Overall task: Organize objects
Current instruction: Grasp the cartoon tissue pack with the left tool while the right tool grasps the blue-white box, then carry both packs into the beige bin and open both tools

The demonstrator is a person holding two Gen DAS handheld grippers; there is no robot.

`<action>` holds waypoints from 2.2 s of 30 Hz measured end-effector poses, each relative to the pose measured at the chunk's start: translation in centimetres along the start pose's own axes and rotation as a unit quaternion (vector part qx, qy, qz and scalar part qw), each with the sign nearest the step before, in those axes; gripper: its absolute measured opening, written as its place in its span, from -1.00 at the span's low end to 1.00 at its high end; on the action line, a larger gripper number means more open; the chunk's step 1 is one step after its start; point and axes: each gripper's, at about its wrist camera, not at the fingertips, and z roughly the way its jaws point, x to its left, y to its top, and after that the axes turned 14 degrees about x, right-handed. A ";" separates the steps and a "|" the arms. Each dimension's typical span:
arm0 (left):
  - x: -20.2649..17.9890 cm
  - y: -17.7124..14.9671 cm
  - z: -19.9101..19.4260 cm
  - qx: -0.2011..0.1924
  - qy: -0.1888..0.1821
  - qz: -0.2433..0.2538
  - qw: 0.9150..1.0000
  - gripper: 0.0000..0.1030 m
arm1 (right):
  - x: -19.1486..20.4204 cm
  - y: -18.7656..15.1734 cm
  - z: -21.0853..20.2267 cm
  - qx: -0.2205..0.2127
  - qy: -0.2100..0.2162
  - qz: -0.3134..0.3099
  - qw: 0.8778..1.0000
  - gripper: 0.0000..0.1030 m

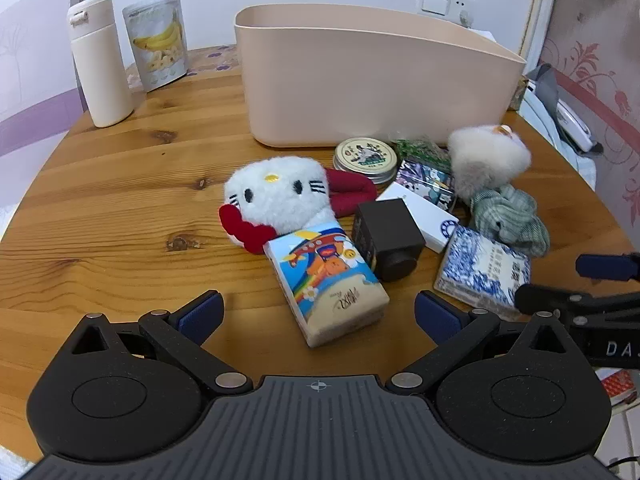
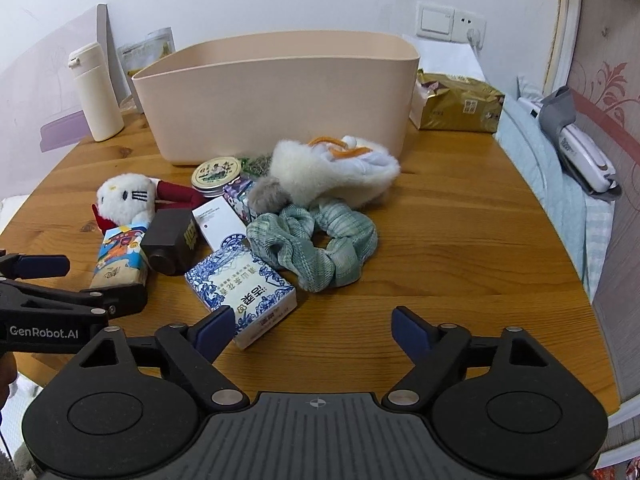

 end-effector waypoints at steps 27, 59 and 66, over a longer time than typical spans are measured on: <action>1.5 1.9 1.8 0.016 0.020 0.010 1.000 0.56 | 3.2 2.4 2.4 0.025 0.021 -0.057 0.998 0.04; 2.9 -0.6 -2.5 -0.022 -0.003 0.023 0.999 -0.10 | 3.9 0.2 -0.6 -0.002 0.042 -0.066 0.997 -0.13; 3.0 0.0 -3.3 -0.032 -0.002 0.023 0.999 -0.10 | 3.8 0.4 -1.6 -0.020 0.048 -0.062 0.997 -0.14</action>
